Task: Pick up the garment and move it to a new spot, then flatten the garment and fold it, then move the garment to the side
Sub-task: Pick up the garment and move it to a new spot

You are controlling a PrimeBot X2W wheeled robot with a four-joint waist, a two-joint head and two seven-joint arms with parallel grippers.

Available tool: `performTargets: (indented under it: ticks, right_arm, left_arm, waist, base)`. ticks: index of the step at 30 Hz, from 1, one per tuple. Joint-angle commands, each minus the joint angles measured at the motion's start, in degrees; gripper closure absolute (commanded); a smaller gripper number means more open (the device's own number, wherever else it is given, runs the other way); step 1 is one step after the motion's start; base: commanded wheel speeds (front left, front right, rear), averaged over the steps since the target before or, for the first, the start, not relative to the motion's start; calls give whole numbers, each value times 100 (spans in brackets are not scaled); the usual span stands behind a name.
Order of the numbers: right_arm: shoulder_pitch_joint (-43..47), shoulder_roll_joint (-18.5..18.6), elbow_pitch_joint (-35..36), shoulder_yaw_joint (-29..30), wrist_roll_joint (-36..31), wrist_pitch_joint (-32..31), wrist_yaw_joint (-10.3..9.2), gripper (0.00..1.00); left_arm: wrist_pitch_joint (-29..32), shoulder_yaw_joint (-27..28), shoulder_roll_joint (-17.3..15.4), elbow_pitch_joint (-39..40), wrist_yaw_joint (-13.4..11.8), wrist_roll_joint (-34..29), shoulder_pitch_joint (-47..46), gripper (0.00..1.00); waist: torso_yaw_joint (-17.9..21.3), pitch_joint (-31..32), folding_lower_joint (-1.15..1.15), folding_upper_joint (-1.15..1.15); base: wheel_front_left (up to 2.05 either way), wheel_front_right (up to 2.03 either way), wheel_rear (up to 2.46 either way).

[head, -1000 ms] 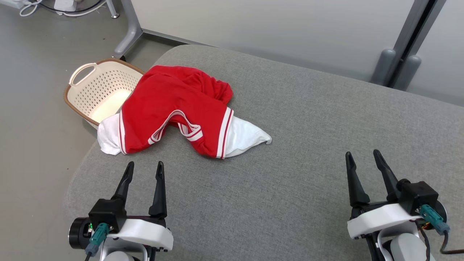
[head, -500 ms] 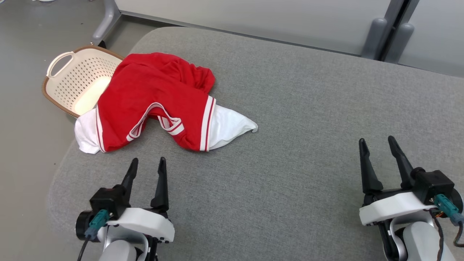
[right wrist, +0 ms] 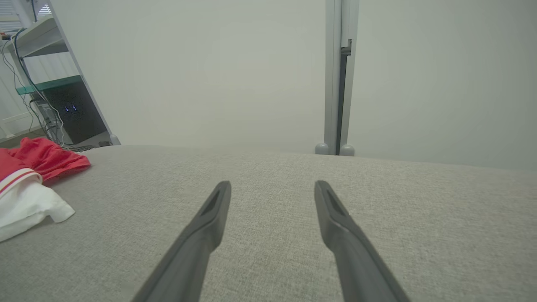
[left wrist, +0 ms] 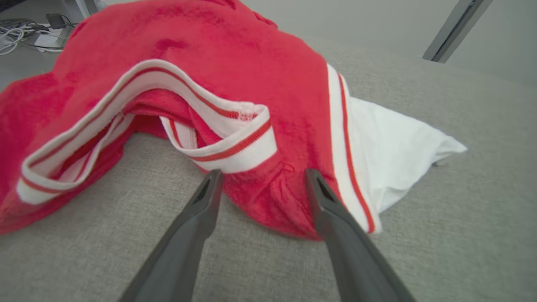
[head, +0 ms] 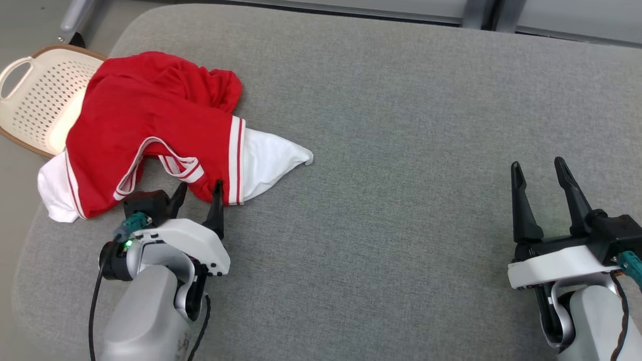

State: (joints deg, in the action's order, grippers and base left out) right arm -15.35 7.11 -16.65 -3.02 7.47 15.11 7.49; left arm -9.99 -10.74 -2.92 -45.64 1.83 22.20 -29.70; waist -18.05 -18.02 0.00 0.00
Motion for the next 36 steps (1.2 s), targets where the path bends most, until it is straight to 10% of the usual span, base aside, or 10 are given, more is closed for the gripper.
performTargets:
  ticks: [1,13,14,15,27,36]
  right_arm:
    - [-45,31,29,-8,-14,7,0,0]
    - [-181,-38,95,41,-109,7,0,0]
    - [-191,-43,89,39,-113,7,0,0]
    - [-197,-52,84,40,-117,7,0,0]
    - [1,-201,-72,-6,6,7,0,0]
    - [232,-315,-174,1,137,6,0,0]
  left_arm:
    - [21,29,-25,-31,7,29,-130,0]
    - [369,-29,-202,-1266,5,45,-890,4]
    - [350,-50,-209,-1342,2,30,-917,65]
    - [322,-69,-217,-1409,2,10,-942,100]
    - [-433,-11,-471,-1534,110,45,-808,100]
    - [-524,-87,-526,-224,104,-238,-382,100]
  waist:
    - [124,-125,0,0]
    - [480,-438,0,0]
    - [496,-442,0,0]
    - [512,-440,0,0]
    - [717,218,0,0]
    - [964,871,0,0]
  base:
    - [0,0,0]
    - [0,0,0]
    - [0,0,0]
    - [0,0,0]
    - [0,0,0]
    - [0,0,0]
